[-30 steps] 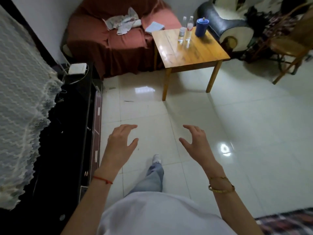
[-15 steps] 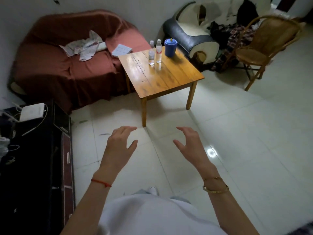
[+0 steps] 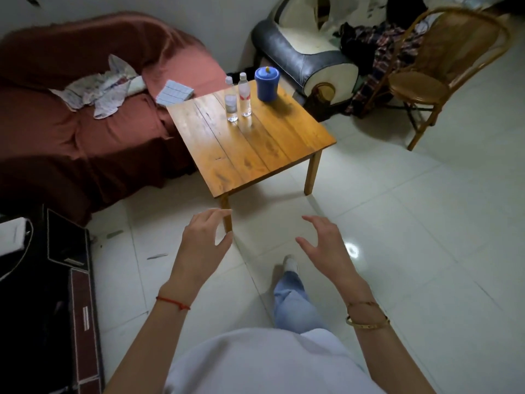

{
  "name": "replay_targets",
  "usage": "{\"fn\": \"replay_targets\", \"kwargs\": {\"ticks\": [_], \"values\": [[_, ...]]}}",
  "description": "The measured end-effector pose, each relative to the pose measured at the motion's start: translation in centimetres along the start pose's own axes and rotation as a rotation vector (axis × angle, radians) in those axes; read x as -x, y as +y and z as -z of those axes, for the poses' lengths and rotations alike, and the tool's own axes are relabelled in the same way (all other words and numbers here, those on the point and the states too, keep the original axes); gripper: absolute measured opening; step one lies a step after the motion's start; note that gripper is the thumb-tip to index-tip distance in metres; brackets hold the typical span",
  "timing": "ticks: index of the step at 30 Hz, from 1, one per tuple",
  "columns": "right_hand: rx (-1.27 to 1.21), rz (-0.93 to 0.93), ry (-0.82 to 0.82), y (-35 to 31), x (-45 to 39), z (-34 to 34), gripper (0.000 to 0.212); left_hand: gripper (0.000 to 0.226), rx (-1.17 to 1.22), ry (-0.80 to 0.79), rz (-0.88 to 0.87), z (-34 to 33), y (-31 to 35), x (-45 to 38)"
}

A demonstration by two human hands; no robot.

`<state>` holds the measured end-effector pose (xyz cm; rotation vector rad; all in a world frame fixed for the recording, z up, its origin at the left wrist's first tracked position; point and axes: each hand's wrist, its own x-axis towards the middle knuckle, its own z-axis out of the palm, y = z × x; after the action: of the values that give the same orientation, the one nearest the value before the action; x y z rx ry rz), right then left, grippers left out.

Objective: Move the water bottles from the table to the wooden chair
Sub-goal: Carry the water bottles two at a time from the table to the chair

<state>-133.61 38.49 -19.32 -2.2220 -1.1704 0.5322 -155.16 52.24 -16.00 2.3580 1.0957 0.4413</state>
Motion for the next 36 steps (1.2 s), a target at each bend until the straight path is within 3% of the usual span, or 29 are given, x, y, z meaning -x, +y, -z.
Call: {"fn": "replay_targets", "kwargs": {"ticks": [15,36], "values": [[0.042,0.165,-0.079,2.3,-31.7,9.1,0.052,0.043,0.03,0.122,0.149,-3.9,4.6,-28.3],[0.071,0.309,-0.207,-2.5,-63.3,5.0,0.052,0.045,0.002,0.175,0.341,-3.5,-3.4,-53.6]]}}
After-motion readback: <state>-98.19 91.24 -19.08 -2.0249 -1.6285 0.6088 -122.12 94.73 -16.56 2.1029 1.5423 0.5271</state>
